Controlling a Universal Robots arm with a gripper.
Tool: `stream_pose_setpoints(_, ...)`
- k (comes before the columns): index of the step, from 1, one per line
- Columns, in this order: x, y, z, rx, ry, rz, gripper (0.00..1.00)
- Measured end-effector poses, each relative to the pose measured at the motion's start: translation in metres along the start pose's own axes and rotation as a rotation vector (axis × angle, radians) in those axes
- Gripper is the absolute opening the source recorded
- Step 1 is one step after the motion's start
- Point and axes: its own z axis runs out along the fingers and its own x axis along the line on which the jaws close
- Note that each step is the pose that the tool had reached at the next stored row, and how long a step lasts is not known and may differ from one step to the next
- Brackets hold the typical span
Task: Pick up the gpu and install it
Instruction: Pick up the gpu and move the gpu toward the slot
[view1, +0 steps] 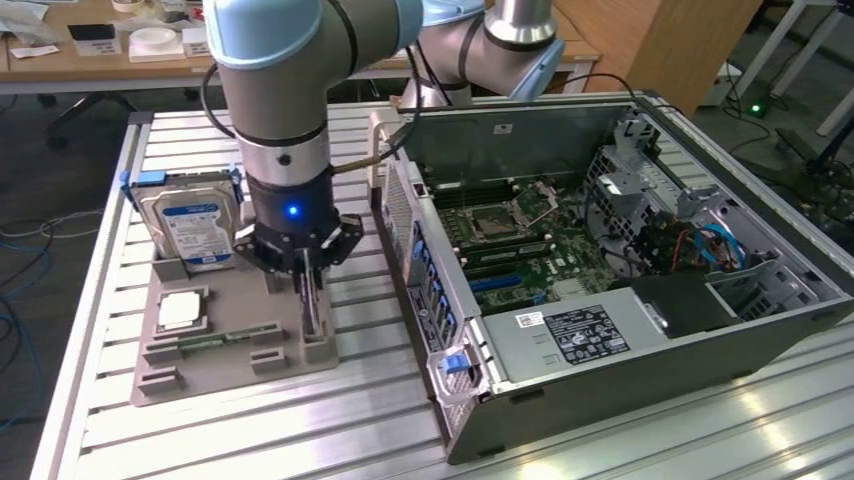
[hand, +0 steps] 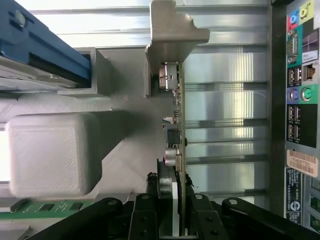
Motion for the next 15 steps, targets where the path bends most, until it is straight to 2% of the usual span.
stream_pose_setpoints(4,0.000,0.0000,-0.0116,-0.0001,-0.0001,0.000,0.28)
stream_pose_setpoints(15,-0.001,0.0001,-0.0362,-0.0001,-0.0001,0.000,0.28)
